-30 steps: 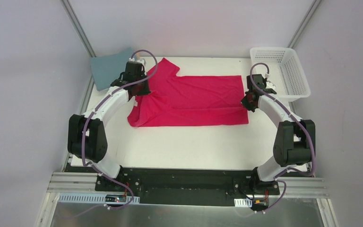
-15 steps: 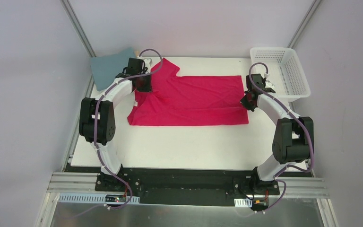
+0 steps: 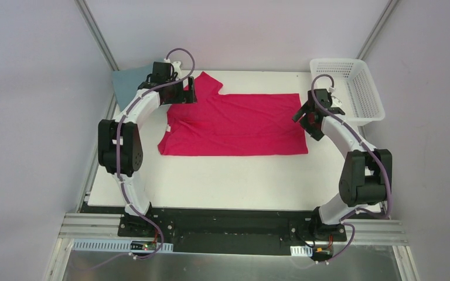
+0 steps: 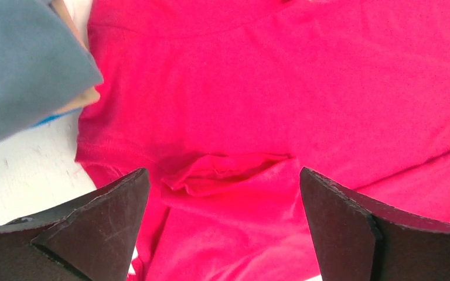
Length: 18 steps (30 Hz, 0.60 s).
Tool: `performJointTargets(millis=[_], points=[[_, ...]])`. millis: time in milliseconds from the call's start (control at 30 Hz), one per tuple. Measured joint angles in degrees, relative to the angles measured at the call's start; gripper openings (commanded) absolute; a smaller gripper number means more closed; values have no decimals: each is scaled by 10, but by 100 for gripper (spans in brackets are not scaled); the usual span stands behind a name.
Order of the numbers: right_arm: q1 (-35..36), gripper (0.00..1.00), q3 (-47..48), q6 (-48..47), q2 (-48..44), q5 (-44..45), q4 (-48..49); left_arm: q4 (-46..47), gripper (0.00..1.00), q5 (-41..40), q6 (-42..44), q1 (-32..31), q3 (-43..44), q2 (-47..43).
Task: Fold and stack the t-shirts
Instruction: Fold the flattened tshirt in 1/3 of the way
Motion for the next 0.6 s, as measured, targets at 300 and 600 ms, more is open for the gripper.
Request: performJointTargets(millis=[300,600], points=[[23,99,-69,-27,-57,-162,54,23,99,15,-133,0,-177,-159],[34,99,-77,-26,47,-212,112,94,99,33,-242,0,-374,-171]])
